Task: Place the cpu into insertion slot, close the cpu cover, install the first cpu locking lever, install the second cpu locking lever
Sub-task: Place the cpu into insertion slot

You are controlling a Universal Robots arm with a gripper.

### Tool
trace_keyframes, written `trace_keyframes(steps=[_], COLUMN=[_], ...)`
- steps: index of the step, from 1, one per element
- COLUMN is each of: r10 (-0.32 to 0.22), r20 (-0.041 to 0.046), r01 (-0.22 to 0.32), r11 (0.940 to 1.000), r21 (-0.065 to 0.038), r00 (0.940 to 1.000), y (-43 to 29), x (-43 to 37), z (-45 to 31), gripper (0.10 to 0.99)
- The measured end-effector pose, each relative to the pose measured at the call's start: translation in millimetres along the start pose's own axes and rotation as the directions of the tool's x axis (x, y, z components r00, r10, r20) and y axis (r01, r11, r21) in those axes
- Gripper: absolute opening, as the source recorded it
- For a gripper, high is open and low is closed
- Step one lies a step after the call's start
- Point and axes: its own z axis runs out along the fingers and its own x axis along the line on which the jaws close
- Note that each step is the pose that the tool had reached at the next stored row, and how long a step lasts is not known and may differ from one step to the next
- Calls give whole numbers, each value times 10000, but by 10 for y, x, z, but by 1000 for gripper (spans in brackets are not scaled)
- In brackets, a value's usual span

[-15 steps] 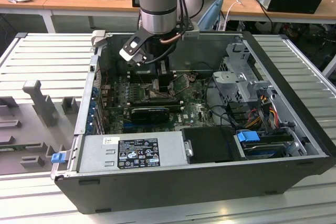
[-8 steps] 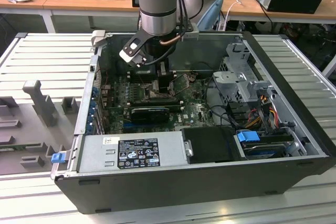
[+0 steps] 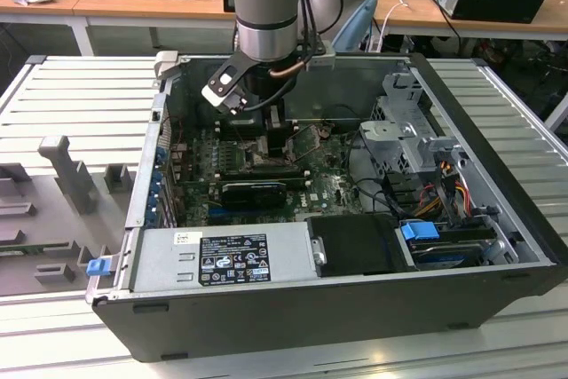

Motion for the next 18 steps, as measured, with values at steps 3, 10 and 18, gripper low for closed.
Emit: trace_keyframes(steps=[3, 10, 18], r10=[-2, 0, 0], r20=[-1, 1, -1], r01=[2, 0, 0], r11=[10000, 10000, 10000], r21=[0, 0, 0], r00=[10000, 10000, 10000], y=[-3, -25, -25], x=[13, 13, 13], z=[27, 62, 64], gripper=[529, 529, 529])
